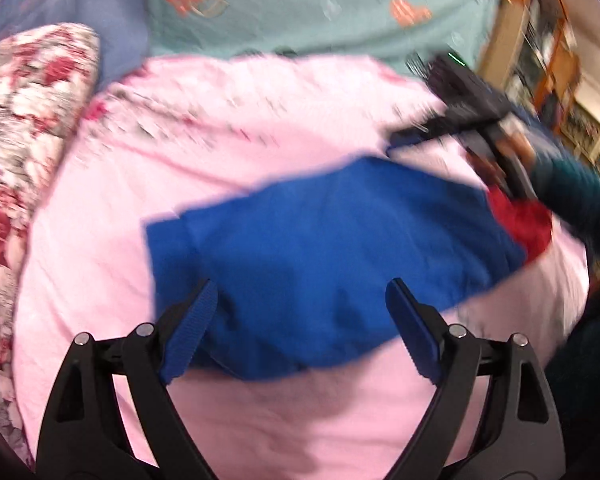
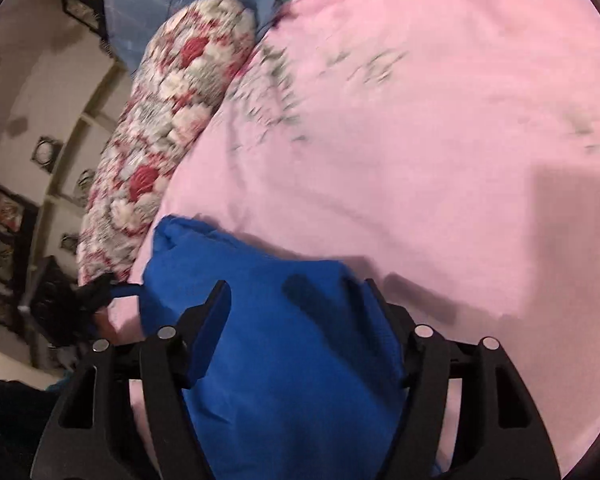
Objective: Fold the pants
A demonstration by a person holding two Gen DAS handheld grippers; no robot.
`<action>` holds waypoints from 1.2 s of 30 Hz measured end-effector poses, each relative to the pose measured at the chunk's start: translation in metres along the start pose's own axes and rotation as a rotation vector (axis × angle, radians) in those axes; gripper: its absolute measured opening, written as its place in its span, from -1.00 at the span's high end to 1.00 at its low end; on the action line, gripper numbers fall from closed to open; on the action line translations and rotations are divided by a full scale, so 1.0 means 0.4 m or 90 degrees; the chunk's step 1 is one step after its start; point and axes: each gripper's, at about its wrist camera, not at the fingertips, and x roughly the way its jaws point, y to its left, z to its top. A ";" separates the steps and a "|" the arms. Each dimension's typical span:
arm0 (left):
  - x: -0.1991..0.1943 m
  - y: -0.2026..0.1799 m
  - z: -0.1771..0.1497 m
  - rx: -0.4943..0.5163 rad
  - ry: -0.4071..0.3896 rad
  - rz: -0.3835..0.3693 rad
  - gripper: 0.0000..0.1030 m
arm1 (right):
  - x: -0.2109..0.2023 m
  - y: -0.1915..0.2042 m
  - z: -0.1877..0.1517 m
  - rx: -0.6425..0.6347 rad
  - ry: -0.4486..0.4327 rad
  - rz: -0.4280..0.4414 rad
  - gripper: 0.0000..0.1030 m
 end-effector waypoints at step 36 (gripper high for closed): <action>0.229 -0.268 0.061 0.108 0.081 0.052 -0.77 | -0.572 -0.216 -0.842 0.561 -0.362 -0.118 -0.60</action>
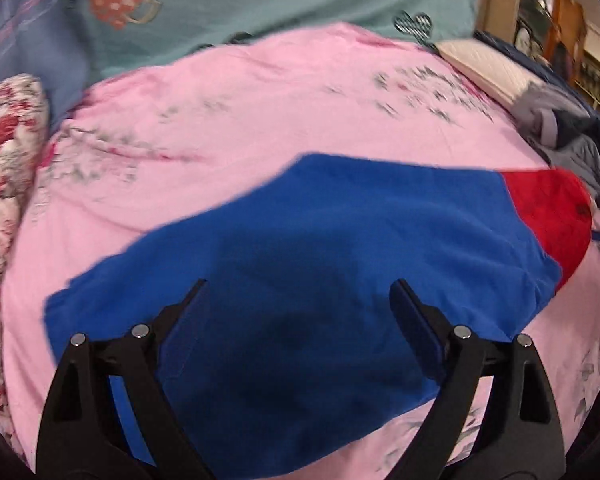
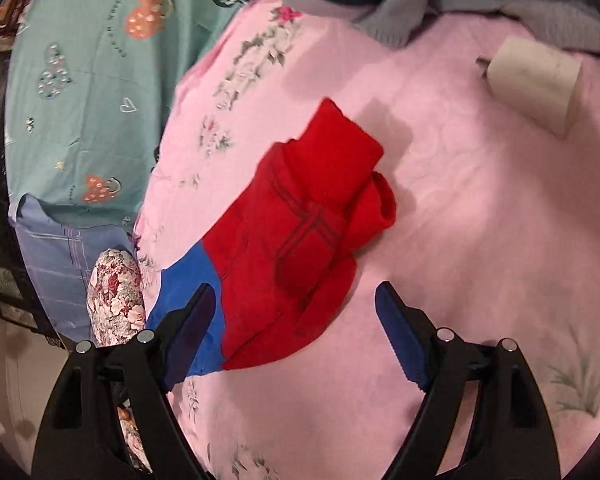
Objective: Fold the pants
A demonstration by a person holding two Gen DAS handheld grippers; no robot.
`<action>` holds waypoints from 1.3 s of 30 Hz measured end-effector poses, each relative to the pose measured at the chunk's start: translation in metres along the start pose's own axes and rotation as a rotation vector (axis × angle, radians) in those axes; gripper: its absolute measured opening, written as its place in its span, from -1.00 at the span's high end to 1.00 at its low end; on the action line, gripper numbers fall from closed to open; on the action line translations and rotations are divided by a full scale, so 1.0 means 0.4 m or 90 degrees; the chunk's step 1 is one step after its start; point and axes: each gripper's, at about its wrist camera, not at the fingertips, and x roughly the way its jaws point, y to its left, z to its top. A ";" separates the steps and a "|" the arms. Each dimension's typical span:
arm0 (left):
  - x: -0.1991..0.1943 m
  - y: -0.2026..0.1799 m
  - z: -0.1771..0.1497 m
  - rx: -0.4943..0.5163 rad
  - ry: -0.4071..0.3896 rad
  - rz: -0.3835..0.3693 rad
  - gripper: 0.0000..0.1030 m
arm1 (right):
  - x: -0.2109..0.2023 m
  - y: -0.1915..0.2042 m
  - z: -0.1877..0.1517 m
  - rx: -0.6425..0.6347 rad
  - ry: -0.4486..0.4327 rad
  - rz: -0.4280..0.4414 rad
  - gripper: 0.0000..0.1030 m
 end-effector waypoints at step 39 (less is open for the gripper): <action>0.051 0.038 0.015 -0.070 0.011 0.097 -0.77 | 0.096 0.018 -0.032 -0.055 -0.046 0.029 0.68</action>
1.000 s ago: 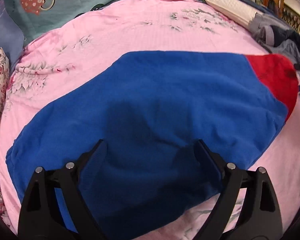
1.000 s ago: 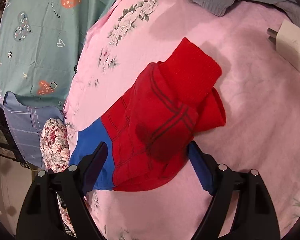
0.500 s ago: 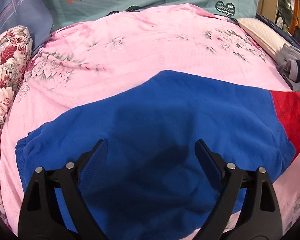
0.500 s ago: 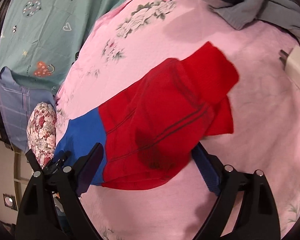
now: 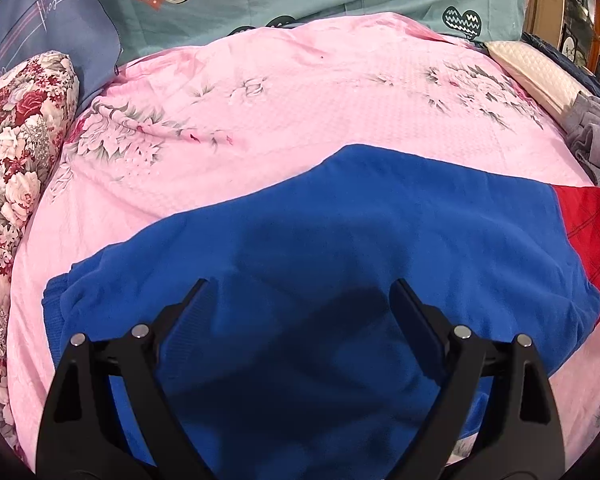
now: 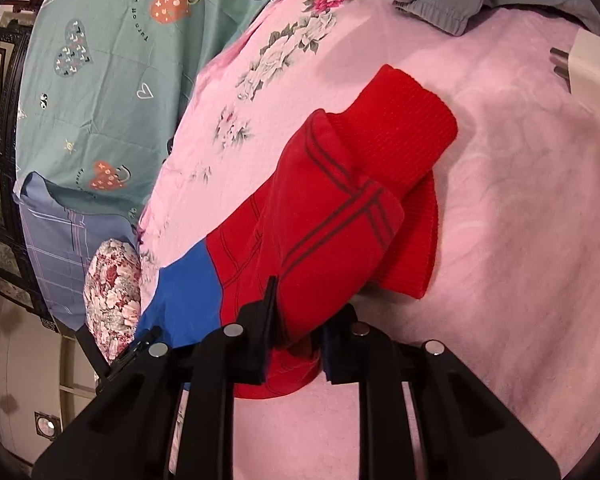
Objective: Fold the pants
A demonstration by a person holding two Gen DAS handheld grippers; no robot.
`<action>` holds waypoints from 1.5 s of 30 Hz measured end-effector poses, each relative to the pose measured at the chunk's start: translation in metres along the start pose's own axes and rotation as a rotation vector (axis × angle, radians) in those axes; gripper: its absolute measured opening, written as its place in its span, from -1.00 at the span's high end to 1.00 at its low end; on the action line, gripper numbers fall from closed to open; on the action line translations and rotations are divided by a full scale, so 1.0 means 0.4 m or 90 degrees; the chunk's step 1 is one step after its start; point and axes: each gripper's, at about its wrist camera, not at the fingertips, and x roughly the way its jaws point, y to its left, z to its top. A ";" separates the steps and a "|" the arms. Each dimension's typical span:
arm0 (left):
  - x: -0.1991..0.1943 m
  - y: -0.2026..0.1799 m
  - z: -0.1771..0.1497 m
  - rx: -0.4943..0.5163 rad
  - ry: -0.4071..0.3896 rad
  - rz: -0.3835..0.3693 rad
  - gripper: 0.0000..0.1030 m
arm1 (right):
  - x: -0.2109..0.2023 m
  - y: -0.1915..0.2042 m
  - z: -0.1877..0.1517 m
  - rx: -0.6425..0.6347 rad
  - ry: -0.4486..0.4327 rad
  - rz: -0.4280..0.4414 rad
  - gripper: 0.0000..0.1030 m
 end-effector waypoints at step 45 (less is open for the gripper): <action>-0.147 0.244 0.027 -0.202 -0.124 0.017 -0.77 | 0.384 0.589 -0.277 -0.603 0.201 -0.029 -0.17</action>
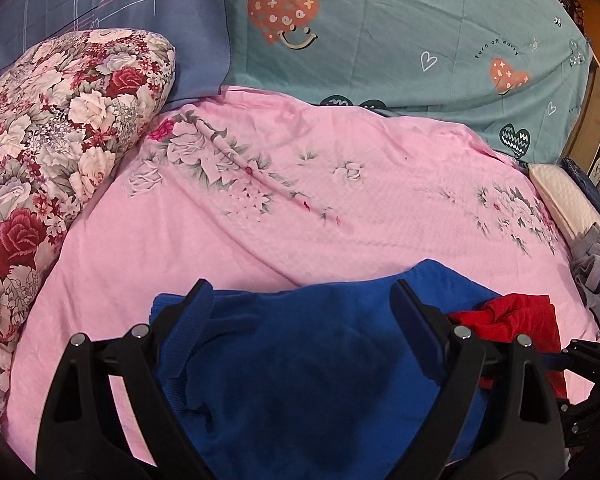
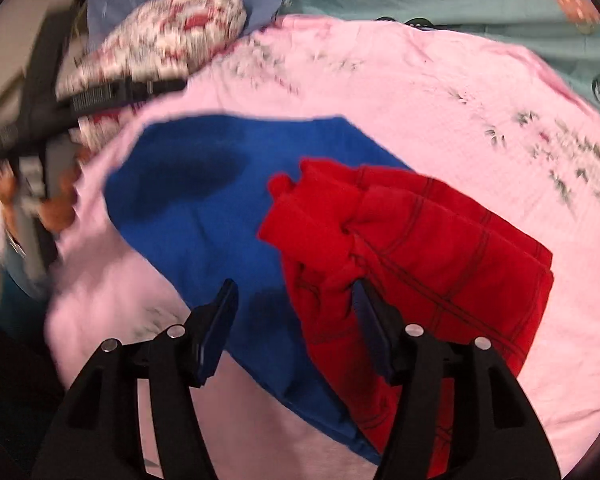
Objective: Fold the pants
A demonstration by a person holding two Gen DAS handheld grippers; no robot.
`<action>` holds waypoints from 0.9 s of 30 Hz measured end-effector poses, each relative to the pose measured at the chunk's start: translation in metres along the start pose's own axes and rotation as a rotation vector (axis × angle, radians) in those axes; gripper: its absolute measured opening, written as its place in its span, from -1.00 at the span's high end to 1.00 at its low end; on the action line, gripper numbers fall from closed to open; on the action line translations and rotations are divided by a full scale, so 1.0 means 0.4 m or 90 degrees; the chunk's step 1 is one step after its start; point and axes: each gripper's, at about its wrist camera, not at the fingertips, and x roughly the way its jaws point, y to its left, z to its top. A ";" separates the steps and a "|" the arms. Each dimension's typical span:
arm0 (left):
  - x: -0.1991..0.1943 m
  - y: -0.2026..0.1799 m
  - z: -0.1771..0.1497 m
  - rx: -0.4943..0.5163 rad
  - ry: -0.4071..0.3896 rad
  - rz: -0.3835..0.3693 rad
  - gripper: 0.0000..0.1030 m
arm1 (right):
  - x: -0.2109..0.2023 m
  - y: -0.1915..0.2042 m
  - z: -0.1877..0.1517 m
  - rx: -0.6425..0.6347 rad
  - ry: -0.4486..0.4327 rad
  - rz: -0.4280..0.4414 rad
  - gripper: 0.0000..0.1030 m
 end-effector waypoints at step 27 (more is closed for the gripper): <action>-0.140 0.303 -0.172 -0.289 0.131 -0.054 -0.77 | 0.170 0.353 -0.027 -0.432 0.044 -0.035 -0.35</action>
